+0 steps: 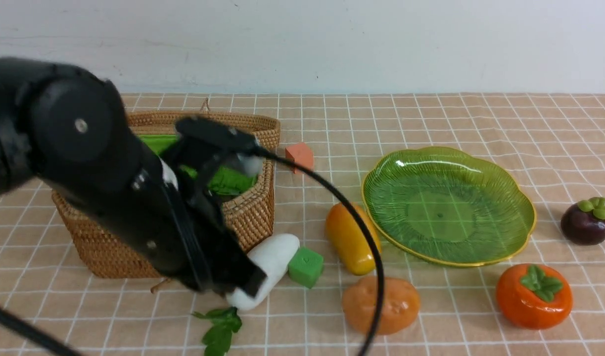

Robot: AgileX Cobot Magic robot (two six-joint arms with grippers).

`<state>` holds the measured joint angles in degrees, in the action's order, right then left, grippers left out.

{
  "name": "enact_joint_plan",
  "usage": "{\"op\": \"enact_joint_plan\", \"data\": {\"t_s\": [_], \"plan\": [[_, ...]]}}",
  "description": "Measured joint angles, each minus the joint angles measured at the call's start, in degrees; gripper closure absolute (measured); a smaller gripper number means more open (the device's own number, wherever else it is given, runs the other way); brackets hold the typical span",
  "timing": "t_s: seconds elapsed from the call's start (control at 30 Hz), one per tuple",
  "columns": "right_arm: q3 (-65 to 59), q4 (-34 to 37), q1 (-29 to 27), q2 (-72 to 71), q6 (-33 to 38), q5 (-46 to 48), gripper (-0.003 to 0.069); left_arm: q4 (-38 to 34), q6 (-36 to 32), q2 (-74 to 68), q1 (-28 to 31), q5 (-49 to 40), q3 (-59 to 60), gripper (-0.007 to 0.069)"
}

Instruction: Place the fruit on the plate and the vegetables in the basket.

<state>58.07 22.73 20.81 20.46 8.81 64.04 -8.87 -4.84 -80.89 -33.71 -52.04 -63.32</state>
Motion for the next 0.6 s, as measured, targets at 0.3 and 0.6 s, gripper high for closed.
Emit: {"op": "enact_joint_plan", "data": {"t_s": [0.3,0.6], "plan": [[-0.1,-0.5,0.0,0.0,0.0,0.1,0.0553,18.6,14.7,-0.2,-5.4,16.6,8.3,0.0429],[-0.1,1.2,0.0,0.0,0.0,-0.8,0.0552,28.8,28.2,-9.6,-5.4,21.9,8.5,-0.0006]]}}
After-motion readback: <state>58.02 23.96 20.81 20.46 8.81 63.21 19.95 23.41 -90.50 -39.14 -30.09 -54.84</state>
